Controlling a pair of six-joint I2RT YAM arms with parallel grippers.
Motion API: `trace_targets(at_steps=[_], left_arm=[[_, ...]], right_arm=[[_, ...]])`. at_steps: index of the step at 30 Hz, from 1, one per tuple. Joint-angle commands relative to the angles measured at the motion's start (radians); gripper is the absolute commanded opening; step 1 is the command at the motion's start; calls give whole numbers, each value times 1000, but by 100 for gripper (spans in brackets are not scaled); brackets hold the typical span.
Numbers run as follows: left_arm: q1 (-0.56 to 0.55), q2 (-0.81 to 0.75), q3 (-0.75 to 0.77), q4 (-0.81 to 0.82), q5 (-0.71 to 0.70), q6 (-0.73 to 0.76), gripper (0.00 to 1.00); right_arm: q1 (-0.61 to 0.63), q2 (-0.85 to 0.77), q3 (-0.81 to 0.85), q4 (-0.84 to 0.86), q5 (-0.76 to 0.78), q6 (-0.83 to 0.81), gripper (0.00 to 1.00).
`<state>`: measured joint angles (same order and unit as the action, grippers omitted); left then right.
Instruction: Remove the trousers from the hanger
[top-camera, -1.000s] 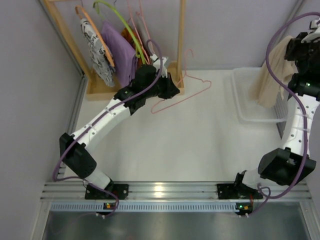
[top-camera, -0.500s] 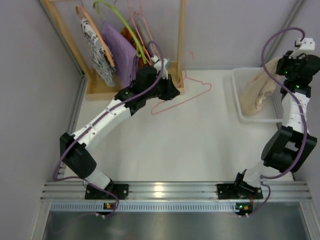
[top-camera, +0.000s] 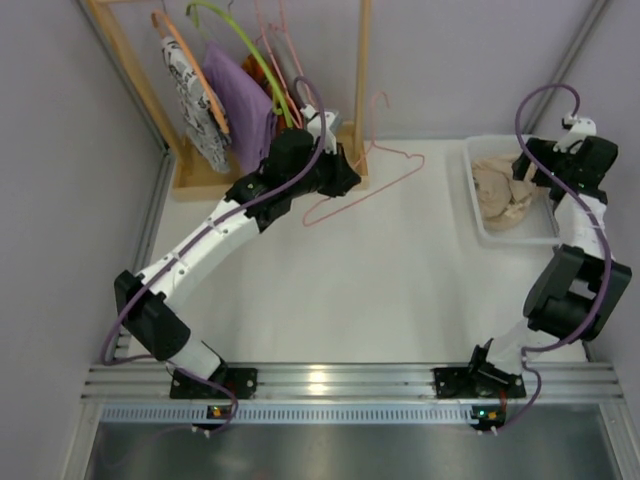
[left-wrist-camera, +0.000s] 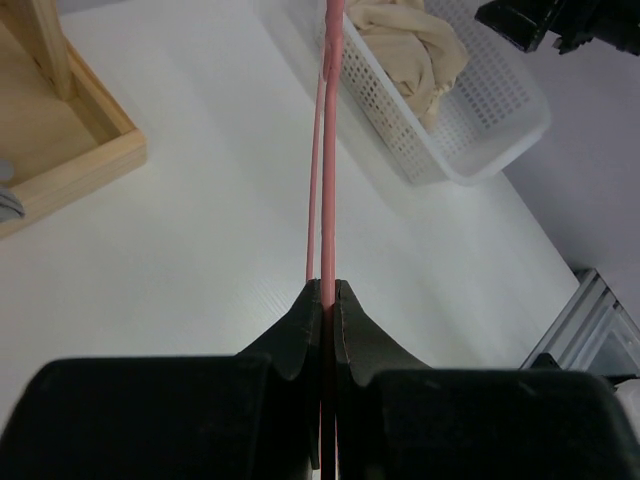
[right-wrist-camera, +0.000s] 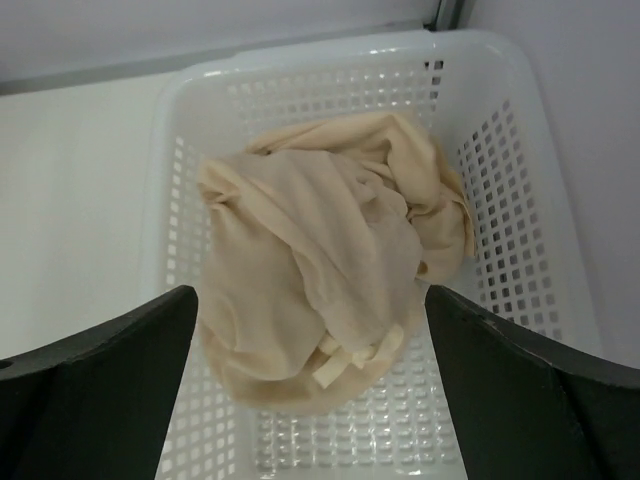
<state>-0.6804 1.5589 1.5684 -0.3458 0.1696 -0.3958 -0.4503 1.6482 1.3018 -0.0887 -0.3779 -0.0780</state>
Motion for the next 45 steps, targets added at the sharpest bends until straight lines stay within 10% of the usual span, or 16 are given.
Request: trace_targets(at_steps=[1, 28, 45], left_arm=[[-5, -68, 82, 36, -44, 9, 0], [1, -68, 427, 2, -613, 199, 0], [-2, 348, 803, 237, -700, 288, 0]], right_arm=[[-7, -172, 24, 6, -38, 46, 99], [-7, -419, -72, -29, -62, 72, 99], [-5, -504, -165, 11, -98, 142, 99]])
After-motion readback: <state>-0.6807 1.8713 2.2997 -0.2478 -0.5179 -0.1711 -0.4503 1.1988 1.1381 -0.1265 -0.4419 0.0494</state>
